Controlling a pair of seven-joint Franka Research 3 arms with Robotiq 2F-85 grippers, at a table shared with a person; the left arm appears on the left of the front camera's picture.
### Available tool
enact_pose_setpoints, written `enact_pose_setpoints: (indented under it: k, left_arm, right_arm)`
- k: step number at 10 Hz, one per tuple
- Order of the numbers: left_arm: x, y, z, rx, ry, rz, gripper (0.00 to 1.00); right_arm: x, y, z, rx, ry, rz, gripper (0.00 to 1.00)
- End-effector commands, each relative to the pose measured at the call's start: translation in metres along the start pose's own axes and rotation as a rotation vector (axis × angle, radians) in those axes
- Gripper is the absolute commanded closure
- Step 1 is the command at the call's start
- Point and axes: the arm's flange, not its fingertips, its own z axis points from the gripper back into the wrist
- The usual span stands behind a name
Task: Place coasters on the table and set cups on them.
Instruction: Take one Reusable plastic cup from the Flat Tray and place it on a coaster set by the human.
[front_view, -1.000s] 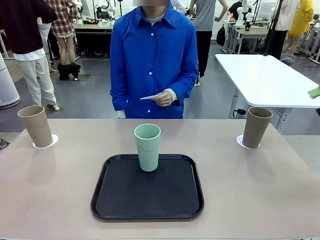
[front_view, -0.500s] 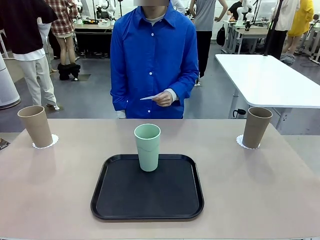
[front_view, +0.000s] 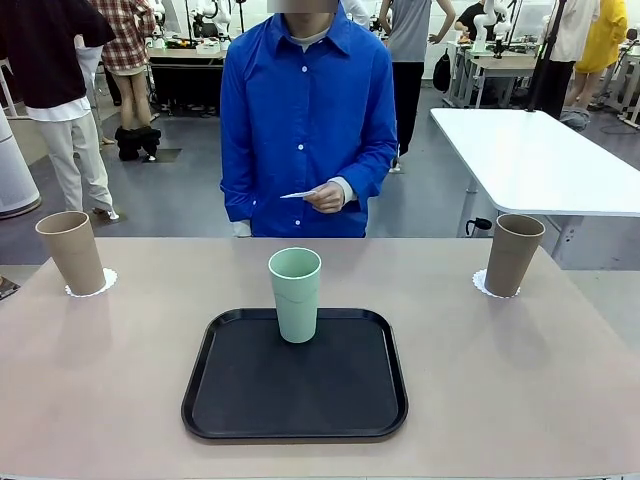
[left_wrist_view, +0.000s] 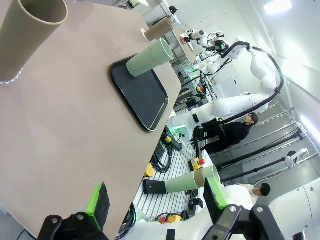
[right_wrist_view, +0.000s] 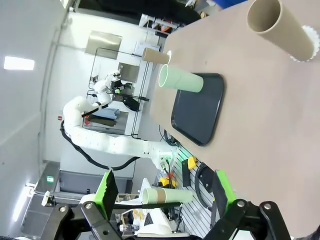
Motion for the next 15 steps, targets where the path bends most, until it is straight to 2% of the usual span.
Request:
enact_pose_setpoints:
  k: [1,7,15]
  left_arm:
    - [0.000,-0.002,0.001,0.004,-0.001,0.002,0.00]
    - [0.000,-0.002,0.001,0.004,-0.001,0.002,0.00]
    - [0.000,-0.002,0.001,0.004,-0.001,0.002,0.00]
  right_arm:
    - [-0.006,-0.010,-0.004,0.007,0.027,0.016,0.00]
    - [-0.013,-0.051,-0.008,0.068,-0.024,-0.038,0.00]
    - [-0.016,-0.052,-0.010,0.052,-0.003,-0.061,0.00]
